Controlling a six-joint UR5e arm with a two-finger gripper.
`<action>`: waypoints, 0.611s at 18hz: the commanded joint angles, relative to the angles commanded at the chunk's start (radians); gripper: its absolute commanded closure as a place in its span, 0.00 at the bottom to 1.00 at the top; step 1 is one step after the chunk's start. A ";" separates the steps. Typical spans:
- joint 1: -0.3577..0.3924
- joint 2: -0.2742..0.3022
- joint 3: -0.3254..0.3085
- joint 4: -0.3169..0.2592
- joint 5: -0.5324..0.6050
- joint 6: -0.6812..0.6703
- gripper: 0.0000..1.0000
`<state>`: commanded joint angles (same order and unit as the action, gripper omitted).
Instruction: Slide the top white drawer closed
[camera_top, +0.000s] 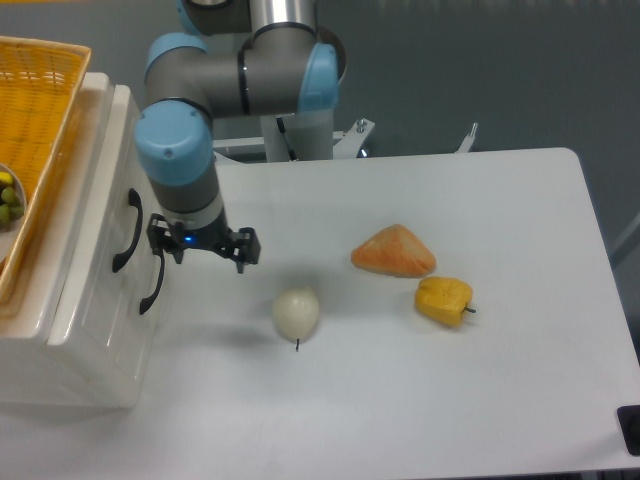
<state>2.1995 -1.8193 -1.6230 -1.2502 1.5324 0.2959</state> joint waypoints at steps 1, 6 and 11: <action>0.028 0.002 0.000 0.000 0.008 0.023 0.00; 0.167 0.008 -0.006 -0.005 0.049 0.222 0.00; 0.316 0.051 -0.018 -0.012 0.084 0.420 0.00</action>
<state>2.5154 -1.7687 -1.6414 -1.2624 1.6168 0.7160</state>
